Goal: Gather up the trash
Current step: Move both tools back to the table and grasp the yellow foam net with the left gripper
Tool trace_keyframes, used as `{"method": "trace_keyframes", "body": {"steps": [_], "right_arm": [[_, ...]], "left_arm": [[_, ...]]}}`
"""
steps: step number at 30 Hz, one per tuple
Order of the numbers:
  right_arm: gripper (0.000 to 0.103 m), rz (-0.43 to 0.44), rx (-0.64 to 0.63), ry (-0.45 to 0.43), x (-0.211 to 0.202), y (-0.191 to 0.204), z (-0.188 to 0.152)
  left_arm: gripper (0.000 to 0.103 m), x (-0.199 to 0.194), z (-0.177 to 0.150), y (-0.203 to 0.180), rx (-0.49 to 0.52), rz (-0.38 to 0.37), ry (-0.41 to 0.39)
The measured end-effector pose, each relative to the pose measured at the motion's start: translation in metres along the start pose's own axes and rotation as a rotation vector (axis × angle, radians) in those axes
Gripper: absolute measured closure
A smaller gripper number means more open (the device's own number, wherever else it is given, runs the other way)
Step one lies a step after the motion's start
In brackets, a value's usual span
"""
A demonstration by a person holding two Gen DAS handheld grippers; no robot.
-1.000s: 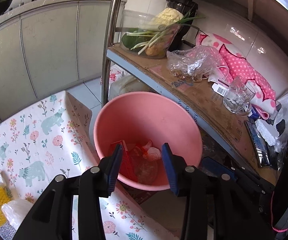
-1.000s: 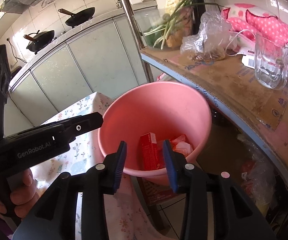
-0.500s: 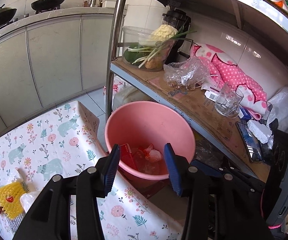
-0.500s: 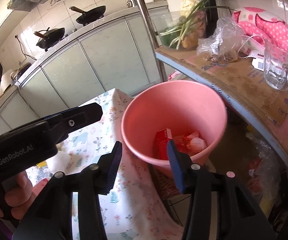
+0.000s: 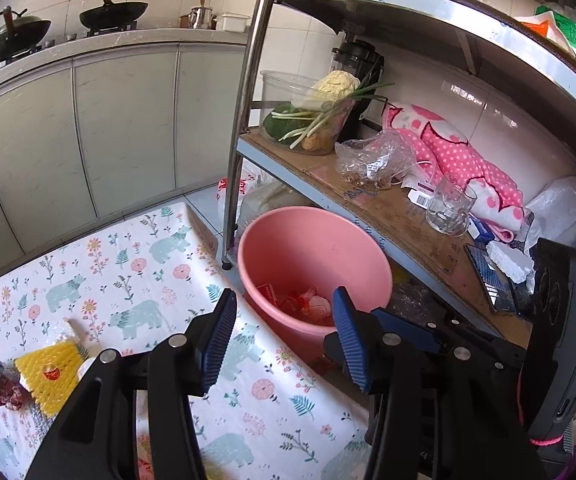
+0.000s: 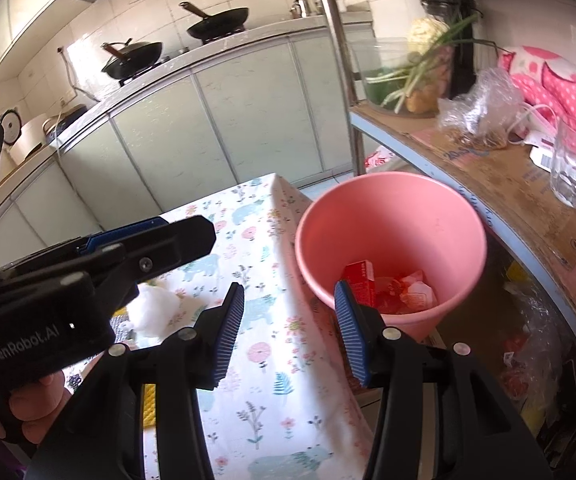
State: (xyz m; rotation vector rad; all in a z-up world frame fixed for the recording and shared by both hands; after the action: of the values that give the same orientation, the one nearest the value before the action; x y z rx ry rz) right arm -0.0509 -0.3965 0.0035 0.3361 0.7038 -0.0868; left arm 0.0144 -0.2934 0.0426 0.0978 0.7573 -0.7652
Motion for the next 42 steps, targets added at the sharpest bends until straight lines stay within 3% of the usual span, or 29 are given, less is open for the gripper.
{"method": "trace_keyframes", "body": {"steps": [8,21,29,35,40,42], "right_arm": [[0.055,0.058,-0.058,0.014,0.008,0.036,-0.004],[0.055,0.125,-0.118,0.046,0.024,0.077,-0.015],[0.055,0.16,-0.142,0.078,0.036,0.089,-0.022],[0.055,0.17,-0.137,0.105,0.048,0.09,-0.026],[0.055,0.171,-0.139,0.125,0.055,0.09,-0.028],[0.055,0.173,-0.144,0.127,0.057,0.091,-0.029]], "left_arm": [[0.053,-0.026,-0.021,0.041,-0.053,0.041,-0.004],[0.053,-0.077,-0.06,0.128,-0.146,0.179,-0.045],[0.053,-0.076,-0.093,0.167,-0.203,0.217,-0.029],[0.065,-0.049,-0.105,0.182,-0.22,0.217,0.033],[0.068,-0.028,-0.104,0.188,-0.23,0.211,0.064],[0.083,-0.023,-0.103,0.188,-0.224,0.209,0.072]]}}
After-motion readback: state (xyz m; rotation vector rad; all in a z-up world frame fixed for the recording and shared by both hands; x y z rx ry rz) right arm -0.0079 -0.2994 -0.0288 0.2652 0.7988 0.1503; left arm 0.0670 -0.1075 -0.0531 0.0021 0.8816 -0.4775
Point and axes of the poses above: each gripper's, at about its wrist camera, not at the fingertips, and x roughly the way its jaws point, y to its left, z to its top, the point moved 2 cm from there along x, roughly the way its jaws point, and after that the axes turned 1 degree about x, right-handed, at the moved point
